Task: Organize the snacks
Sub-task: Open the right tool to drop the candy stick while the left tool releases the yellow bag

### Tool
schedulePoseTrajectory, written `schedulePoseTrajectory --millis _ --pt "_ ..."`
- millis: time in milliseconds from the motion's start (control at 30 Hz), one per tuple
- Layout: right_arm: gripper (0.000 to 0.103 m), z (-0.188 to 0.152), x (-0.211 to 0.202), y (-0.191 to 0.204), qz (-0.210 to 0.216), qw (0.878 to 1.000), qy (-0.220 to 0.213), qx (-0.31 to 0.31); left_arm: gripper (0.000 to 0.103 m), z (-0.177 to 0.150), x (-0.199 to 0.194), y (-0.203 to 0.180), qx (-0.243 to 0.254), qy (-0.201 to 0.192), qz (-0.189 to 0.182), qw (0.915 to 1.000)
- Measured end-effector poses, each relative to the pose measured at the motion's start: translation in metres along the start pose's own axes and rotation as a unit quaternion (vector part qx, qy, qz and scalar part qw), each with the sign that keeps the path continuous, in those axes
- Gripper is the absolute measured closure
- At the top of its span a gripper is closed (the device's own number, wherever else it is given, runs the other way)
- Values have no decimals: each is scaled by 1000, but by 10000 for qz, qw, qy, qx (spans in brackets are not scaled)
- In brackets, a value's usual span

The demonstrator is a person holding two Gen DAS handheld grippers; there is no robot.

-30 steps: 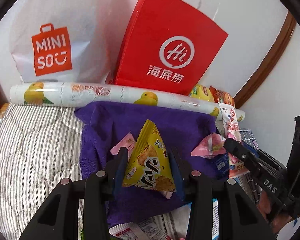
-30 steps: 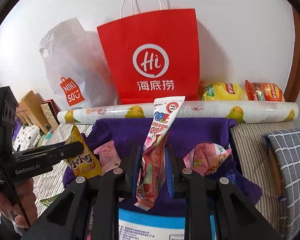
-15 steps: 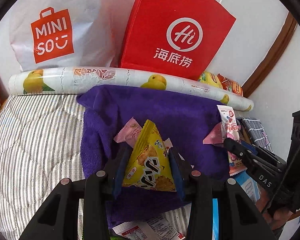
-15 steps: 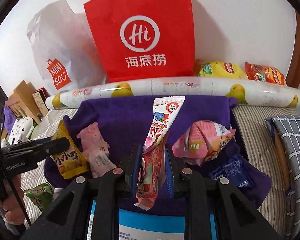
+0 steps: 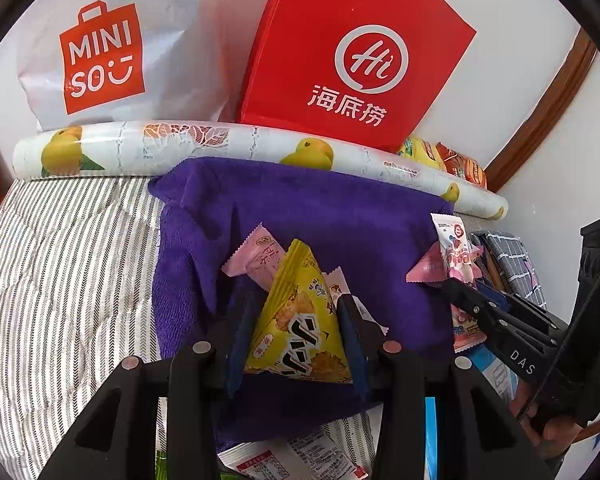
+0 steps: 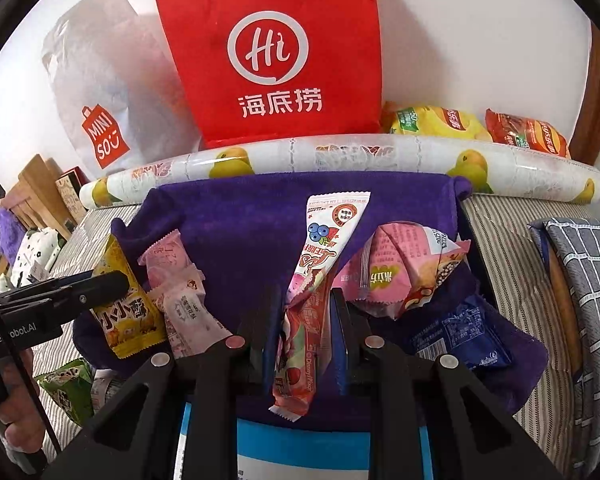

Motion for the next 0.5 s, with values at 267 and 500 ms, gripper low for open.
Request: schedulePoseTrajectory --millis 267,500 --pt "76 0 1 -3 -28 9999 57 78 63 -1 1 2 -51 -3 -30 10000" --pt "76 -1 0 -2 -75 10000 30 13 63 -1 -1 1 -44 -51 -34 10000"
Point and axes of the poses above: each gripper's, at about its wrist camera, not at the fingertips, and x roughly the way its jaws point, y to its left, z to its top, the point moved 2 cm from there along x, roughly the way its jaws point, and after that the axes turned 2 degrees about -y, right-handed, at the moved point
